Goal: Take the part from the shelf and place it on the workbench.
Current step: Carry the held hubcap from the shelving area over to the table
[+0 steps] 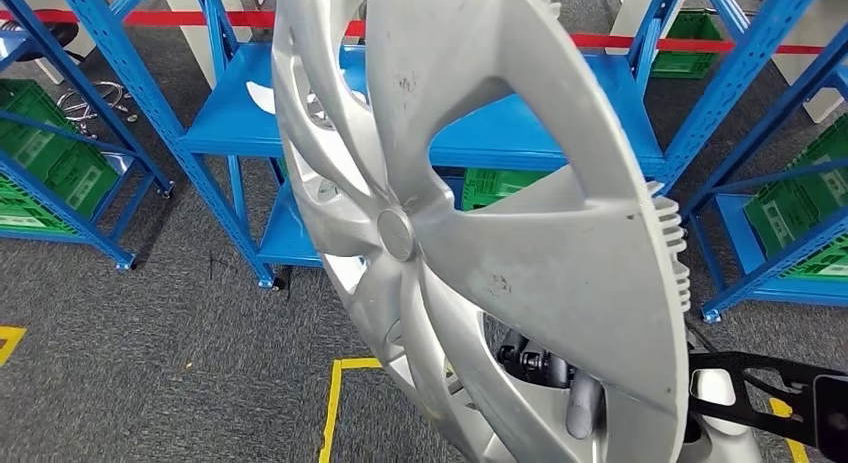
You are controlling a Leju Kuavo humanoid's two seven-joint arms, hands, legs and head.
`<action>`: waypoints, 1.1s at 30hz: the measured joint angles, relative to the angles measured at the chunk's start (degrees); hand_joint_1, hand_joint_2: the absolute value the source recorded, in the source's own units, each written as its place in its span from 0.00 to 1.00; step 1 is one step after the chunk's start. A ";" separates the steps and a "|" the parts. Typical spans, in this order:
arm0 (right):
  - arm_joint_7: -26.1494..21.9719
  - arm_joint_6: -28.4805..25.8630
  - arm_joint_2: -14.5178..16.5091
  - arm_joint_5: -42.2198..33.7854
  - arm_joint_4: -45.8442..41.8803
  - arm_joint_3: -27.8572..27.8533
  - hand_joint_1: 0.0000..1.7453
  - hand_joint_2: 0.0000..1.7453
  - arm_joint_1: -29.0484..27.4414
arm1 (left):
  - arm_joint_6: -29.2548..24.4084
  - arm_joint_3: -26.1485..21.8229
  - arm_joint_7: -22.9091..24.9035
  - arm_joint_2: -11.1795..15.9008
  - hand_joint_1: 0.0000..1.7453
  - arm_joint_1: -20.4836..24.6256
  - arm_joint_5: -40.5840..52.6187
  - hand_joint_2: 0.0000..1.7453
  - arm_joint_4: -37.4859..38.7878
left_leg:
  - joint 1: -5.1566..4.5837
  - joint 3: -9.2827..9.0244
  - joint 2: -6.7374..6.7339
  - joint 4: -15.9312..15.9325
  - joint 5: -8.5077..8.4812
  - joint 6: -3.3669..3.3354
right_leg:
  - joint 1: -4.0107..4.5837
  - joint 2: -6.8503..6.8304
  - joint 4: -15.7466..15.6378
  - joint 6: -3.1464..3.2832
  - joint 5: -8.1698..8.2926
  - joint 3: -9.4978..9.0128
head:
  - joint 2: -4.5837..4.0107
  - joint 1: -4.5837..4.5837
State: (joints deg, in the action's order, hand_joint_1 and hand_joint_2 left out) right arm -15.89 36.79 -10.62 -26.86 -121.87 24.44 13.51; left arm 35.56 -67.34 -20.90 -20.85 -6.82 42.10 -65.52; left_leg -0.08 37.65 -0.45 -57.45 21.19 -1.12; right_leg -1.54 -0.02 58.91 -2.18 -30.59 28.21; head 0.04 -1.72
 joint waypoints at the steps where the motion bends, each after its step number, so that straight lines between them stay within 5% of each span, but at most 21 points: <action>1: 0.01 0.00 -0.02 0.01 0.00 0.01 0.96 1.00 -0.01 | 0.00 0.00 -0.01 0.00 0.00 -0.03 0.01 1.00 -0.01 | 0.00 0.43 0.00 -0.41 -0.29 0.35 | 0.22 0.06 -1.27 0.58 -0.75 -0.56 | 0.00 -0.03; 4: 0.01 0.00 -0.03 -0.02 0.02 0.02 0.96 1.00 0.00 | 0.00 -0.02 -0.01 0.01 0.00 -0.15 0.01 1.00 -0.01 | 0.44 1.00 0.06 -1.14 -0.10 1.36 | 0.29 -0.03 -1.27 2.22 -0.12 0.38 | 0.00 -0.09; 6: 0.00 0.00 0.01 -0.04 0.02 0.03 0.96 1.00 0.05 | 0.00 -0.03 -0.01 -0.01 0.00 -0.23 0.00 1.00 -0.01 | 0.72 2.21 0.16 -4.94 4.12 2.02 | 0.13 -0.14 -1.32 3.05 0.90 1.24 | 0.00 -0.17; 8: 0.00 0.00 0.02 -0.03 0.02 0.04 0.96 1.00 0.02 | 0.00 -0.02 0.00 -0.01 0.00 -0.22 0.00 1.00 -0.01 | 0.81 4.05 0.20 -12.17 9.45 2.52 | 0.21 -0.14 -1.26 3.31 1.91 2.29 | 0.00 -0.23; 10: 0.00 0.00 0.02 -0.02 0.02 0.04 0.96 1.00 -0.05 | 0.00 -0.02 0.01 0.01 0.00 -0.21 0.00 1.00 -0.01 | 0.84 4.21 0.20 -16.59 10.75 2.62 | 0.30 -0.10 -1.19 3.17 2.85 3.32 | 0.00 -0.23; 11: 0.00 0.00 0.02 -0.01 0.02 0.04 0.96 1.00 -0.07 | 0.00 -0.02 0.01 0.01 0.00 -0.21 0.00 1.00 -0.01 | 0.83 2.70 0.21 -15.65 9.83 2.49 | 0.33 -0.07 -1.17 3.05 3.27 3.75 | 0.00 -0.23; 14: 0.00 0.00 0.02 -0.01 0.00 0.04 0.96 1.00 -0.03 | 0.00 -0.01 0.00 0.08 0.00 -0.18 -0.01 1.00 -0.01 | 0.57 -5.94 0.48 -4.05 7.37 1.48 | 0.42 -0.02 -1.17 2.50 4.22 4.55 | 0.00 -0.20; 16: -0.05 0.00 0.02 0.04 0.01 0.05 0.96 1.00 0.05 | -0.03 -0.02 0.04 0.14 0.00 -0.18 0.07 1.00 -0.01 | 0.08 -8.49 0.72 0.11 7.55 0.88 | 0.30 -0.11 -1.24 1.86 4.86 4.78 | 0.00 -0.19; 19: -2.94 0.99 -1.77 1.31 0.25 -0.27 0.96 1.00 -0.45 | -0.05 0.00 2.23 0.19 0.00 -0.30 3.11 1.00 -0.64 | -0.21 -8.18 0.59 1.21 6.18 -0.26 | 0.18 -0.17 -1.16 0.74 5.19 5.23 | 0.00 -0.22; 21: -7.09 2.71 -4.81 2.82 1.01 -1.24 0.96 1.00 -1.24 | 0.47 0.03 4.18 0.19 0.00 -0.47 5.69 1.00 -1.61 | -0.02 -7.47 0.40 2.09 4.77 -1.16 | 0.32 -0.15 1.94 1.02 2.44 6.70 | 0.00 0.13; 23: -9.60 3.93 -7.23 3.67 1.93 -2.32 0.96 1.00 -2.04 | 0.98 0.01 4.92 0.19 0.00 -0.67 6.53 1.00 -2.28 | -0.17 -6.06 0.35 2.09 3.65 -1.59 | 0.33 -0.11 8.98 1.67 -2.06 9.26 | 0.00 0.49; 25: -10.16 4.38 -8.56 4.10 2.57 -2.83 0.96 1.00 -2.70 | 1.10 0.00 5.21 0.21 0.00 -0.77 6.92 1.00 -2.66 | -0.35 -4.31 0.28 1.86 2.51 -1.67 | 0.30 -0.09 14.26 1.29 -3.92 10.23 | 0.00 0.55; 27: -10.02 4.38 -9.31 4.40 2.97 -3.08 0.96 1.00 -2.98 | 1.02 0.01 5.32 0.20 0.00 -0.75 7.13 1.00 -2.81 | -0.36 -2.41 0.25 1.27 1.48 -1.48 | 0.24 -0.10 12.13 0.09 -2.05 7.43 | 0.00 0.56; 29: -9.63 4.16 -9.70 4.61 3.16 -3.30 0.96 1.00 -3.00 | 0.95 0.02 5.26 0.17 0.00 -0.71 7.21 1.00 -2.85 | -0.40 -0.50 0.28 0.09 0.69 -1.02 | 0.20 -0.14 4.29 -0.44 -0.77 1.93 | 0.00 0.60; 31: -9.39 4.00 -9.90 4.70 3.22 -3.44 0.96 1.00 -3.26 | 0.94 0.02 4.87 0.16 0.00 -0.70 7.56 1.00 -2.91 | -0.53 0.58 0.34 -0.94 0.06 -0.44 | 0.35 0.02 -0.70 0.26 -1.25 -1.00 | 0.00 0.46; 33: -9.60 3.96 -10.12 4.69 3.31 -3.51 0.96 1.00 -3.51 | 0.93 -0.01 4.21 0.19 0.00 -0.68 8.19 1.00 -2.95 | -0.44 0.88 0.42 -1.21 -0.72 0.12 | 0.48 0.20 -0.99 1.32 -1.12 -0.52 | 0.00 0.28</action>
State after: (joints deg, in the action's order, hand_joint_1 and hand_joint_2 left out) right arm -25.49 40.74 -20.74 -22.17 -118.56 20.93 10.00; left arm 36.50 -67.35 -16.69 -20.66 -7.50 50.29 -68.47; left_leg -0.52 38.53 -0.03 -58.66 20.47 -1.00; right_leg -1.06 0.18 57.92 -0.86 -31.71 27.69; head 0.04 -1.44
